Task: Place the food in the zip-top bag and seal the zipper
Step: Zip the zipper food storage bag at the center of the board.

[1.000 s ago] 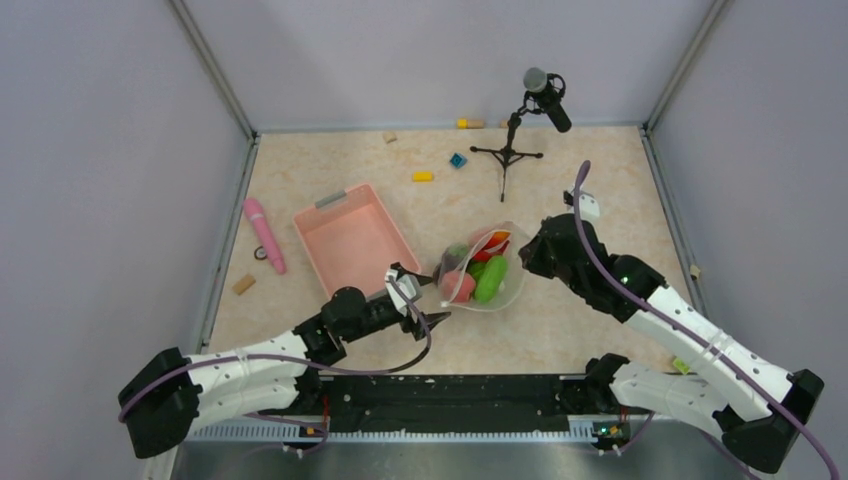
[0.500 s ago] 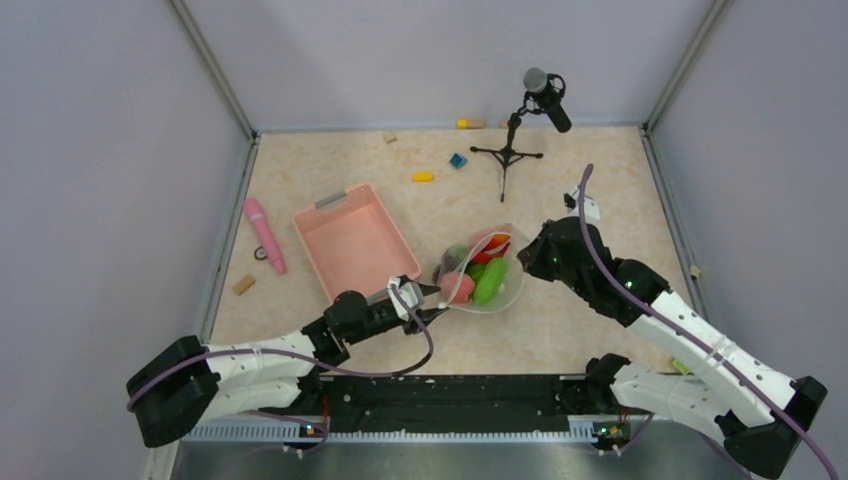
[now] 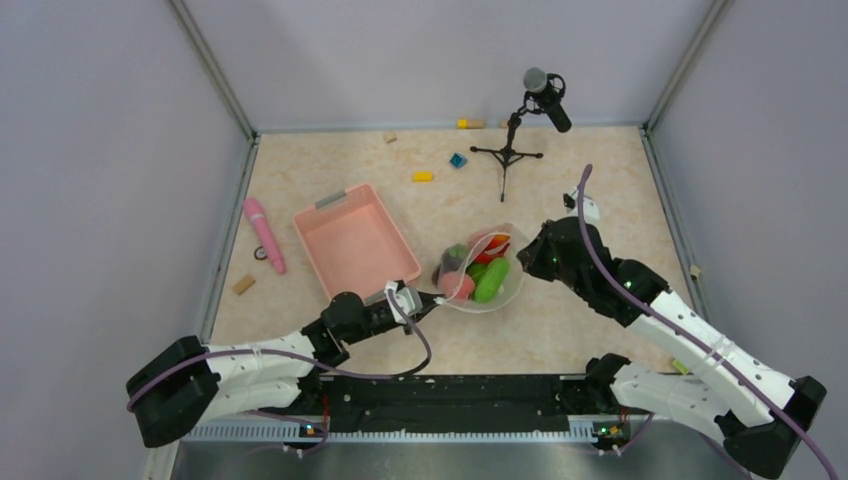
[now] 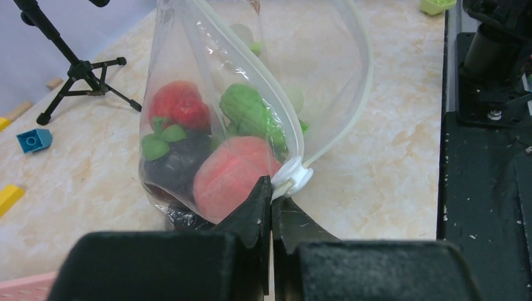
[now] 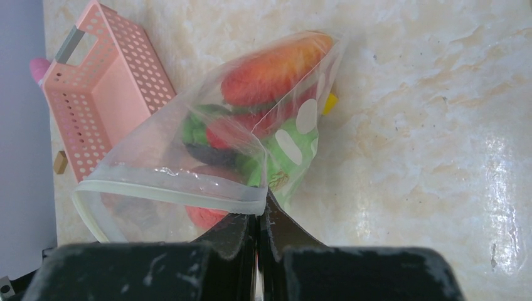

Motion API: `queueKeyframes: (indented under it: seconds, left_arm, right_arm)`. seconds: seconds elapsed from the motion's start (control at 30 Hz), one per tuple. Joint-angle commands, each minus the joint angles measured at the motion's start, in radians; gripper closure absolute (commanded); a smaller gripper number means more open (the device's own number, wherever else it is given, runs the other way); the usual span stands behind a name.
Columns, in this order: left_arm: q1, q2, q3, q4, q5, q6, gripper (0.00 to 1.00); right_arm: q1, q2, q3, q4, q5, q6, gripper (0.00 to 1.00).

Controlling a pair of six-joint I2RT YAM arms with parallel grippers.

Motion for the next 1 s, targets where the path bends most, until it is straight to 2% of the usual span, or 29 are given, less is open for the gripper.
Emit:
queueKeyframes:
  seconds: [0.0,0.13,0.27,0.33,0.4,0.5,0.53,0.7,0.87,0.97]
  left_arm:
    - [0.000,-0.034,0.015,-0.020,0.042,0.031,1.00]
    - [0.000,-0.116,0.030,-0.102,0.083,0.020,1.00]
    - [-0.001,-0.208,0.109,-0.296,0.086,-0.074,1.00]
    - [-0.001,-0.241,0.149,-0.377,0.056,-0.130,1.00]
    - [-0.001,-0.256,0.165,-0.397,0.041,-0.194,1.00]
    - [-0.001,-0.242,0.200,-0.425,0.030,-0.282,1.00]
    - [0.000,-0.231,0.219,-0.453,0.014,-0.304,1.00]
    - [-0.002,-0.183,0.296,-0.554,0.000,-0.358,1.00]
    - [-0.003,-0.167,0.349,-0.624,0.037,-0.384,1.00]
    - [-0.005,-0.175,0.365,-0.654,0.010,-0.412,1.00]
  right_arm:
    - [-0.020,-0.001,0.005,0.035,-0.005,-0.027,1.00]
    - [-0.039,-0.010,0.013,0.026,0.011,-0.074,1.00]
    - [-0.048,-0.029,0.022,0.022,0.079,-0.160,0.96]
    - [-0.048,-0.050,0.016,0.040,0.081,-0.224,0.84]
    - [-0.048,-0.081,0.005,0.081,0.062,-0.299,0.64]
    - [-0.048,-0.145,-0.033,0.192,-0.017,-0.435,0.41]
    - [-0.048,-0.169,-0.050,0.237,-0.066,-0.484,0.35]
    - [-0.048,-0.295,-0.137,0.446,-0.410,-0.702,0.16]
    - [-0.048,-0.278,-0.169,0.567,-0.875,-0.822,0.11]
    - [-0.047,-0.197,-0.135,0.581,-1.074,-0.895,0.11]
